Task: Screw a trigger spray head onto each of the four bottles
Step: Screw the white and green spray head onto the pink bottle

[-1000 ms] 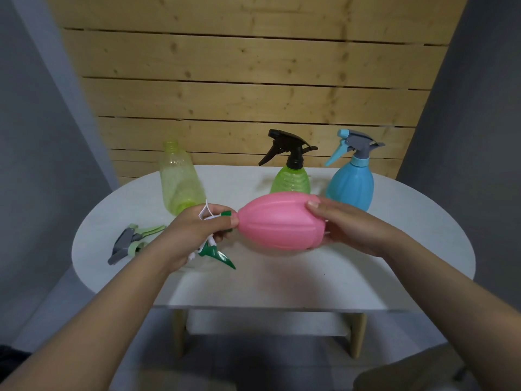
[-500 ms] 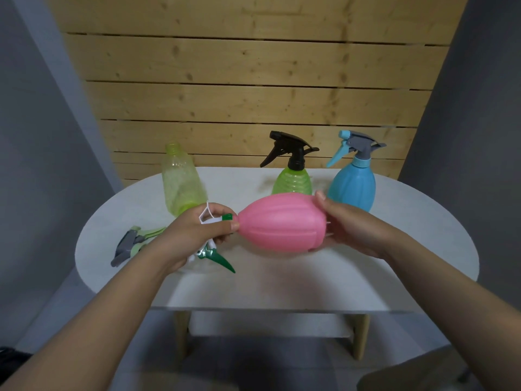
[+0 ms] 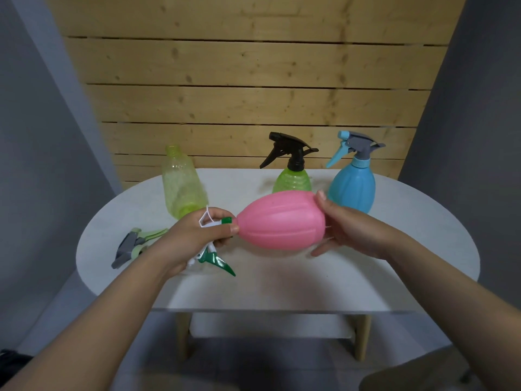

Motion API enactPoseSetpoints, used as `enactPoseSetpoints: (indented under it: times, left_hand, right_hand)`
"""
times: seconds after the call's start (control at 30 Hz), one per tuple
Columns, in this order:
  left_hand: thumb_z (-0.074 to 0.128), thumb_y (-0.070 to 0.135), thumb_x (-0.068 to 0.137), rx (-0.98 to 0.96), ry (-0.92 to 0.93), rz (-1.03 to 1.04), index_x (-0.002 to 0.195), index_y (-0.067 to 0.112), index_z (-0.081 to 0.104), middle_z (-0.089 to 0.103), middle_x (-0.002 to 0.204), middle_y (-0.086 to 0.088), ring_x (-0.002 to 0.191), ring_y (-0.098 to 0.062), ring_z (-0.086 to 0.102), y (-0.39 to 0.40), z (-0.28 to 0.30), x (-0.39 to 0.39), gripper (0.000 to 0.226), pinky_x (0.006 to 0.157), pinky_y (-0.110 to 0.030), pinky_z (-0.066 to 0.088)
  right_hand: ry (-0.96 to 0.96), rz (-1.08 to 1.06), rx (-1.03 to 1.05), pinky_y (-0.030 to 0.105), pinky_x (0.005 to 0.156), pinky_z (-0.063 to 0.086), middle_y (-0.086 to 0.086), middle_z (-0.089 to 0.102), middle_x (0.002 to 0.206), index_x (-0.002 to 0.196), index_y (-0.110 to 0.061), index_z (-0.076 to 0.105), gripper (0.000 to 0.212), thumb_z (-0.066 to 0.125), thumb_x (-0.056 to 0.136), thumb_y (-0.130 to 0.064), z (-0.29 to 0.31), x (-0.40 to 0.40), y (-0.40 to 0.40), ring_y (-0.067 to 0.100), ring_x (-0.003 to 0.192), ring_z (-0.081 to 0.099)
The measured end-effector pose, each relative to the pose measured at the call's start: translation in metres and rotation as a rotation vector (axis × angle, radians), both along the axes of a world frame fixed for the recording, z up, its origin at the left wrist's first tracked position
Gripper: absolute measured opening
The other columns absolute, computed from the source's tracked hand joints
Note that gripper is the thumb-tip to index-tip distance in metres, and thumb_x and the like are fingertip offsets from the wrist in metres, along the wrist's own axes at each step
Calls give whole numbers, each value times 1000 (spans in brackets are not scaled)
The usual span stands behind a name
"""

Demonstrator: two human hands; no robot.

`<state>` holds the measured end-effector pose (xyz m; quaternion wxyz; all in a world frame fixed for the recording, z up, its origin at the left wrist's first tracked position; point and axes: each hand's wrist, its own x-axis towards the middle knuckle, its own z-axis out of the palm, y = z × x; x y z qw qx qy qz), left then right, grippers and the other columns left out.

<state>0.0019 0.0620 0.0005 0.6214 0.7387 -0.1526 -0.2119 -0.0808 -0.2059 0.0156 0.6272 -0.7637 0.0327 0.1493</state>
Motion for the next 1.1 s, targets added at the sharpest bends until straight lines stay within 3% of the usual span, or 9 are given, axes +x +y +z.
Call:
enactPoseSetpoints:
  times: [0.17,0.33,0.43,0.53,0.67,0.77,0.87,0.97,1.1]
  left_hand:
    - [73,16,76,-18,3,12,90,18,65,66,64,5,62,-11,56,3,3,2,17,63,-24,46]
    - [77,22,65,14,-35,-34,93,16,65,66,68,2,63,-11,59,3,2,-3,32,65,-24,50]
    - [73,14,74,26,-46,-21,90,17,65,66,68,1,63,-13,58,3,2,-1,19,66,-26,49]
    - [70,12,78,12,-36,17,89,17,65,65,60,5,56,-9,57,2,1,0,14,57,-19,48]
    - [74,15,75,0,-22,-5,90,17,65,64,64,4,63,-14,55,2,3,0,17,65,-27,44]
    - [78,28,62,13,-44,-61,91,16,63,66,66,4,64,-12,58,4,7,-3,35,63,-25,48]
    - [77,34,54,36,-79,-95,88,17,64,68,71,4,65,-11,61,4,8,-5,40,63,-23,50]
    - [79,34,50,55,-104,-77,90,18,64,68,71,5,62,-8,63,4,8,-4,45,57,-18,50]
    - [79,38,49,74,-96,-50,91,18,65,68,68,5,62,-9,62,4,6,-3,49,58,-20,51]
  right_hand:
    - [-101,-19,136,38,80,58,14,62,122,134,-30,44,64,70,77,-18,4,1,-5,31,104,65]
    - [-70,-44,-101,31,58,57,21,71,79,118,-14,57,69,52,75,-68,4,-2,-1,31,67,70]
    - [-8,-10,-118,35,65,60,20,74,86,112,-14,62,77,40,69,-74,1,-1,-1,31,75,72]
    - [-41,40,26,45,90,54,14,65,120,130,-17,51,64,57,79,-54,-1,0,-3,28,106,65]
    - [-122,-8,153,42,85,57,7,59,125,136,-27,42,73,74,72,-15,5,2,-6,28,107,64]
    - [-108,-18,-31,37,67,59,18,70,94,126,-19,51,62,63,75,-51,8,-1,-3,31,80,70]
    - [-22,-34,-114,29,50,55,18,68,65,108,-17,60,77,45,63,-77,6,-3,3,29,56,68]
    - [18,-16,-105,32,56,57,20,72,74,108,-14,64,82,40,62,-79,2,-2,3,31,66,71]
    - [-22,-21,53,38,70,59,9,73,97,121,-19,59,65,50,74,-63,1,0,0,25,86,71]
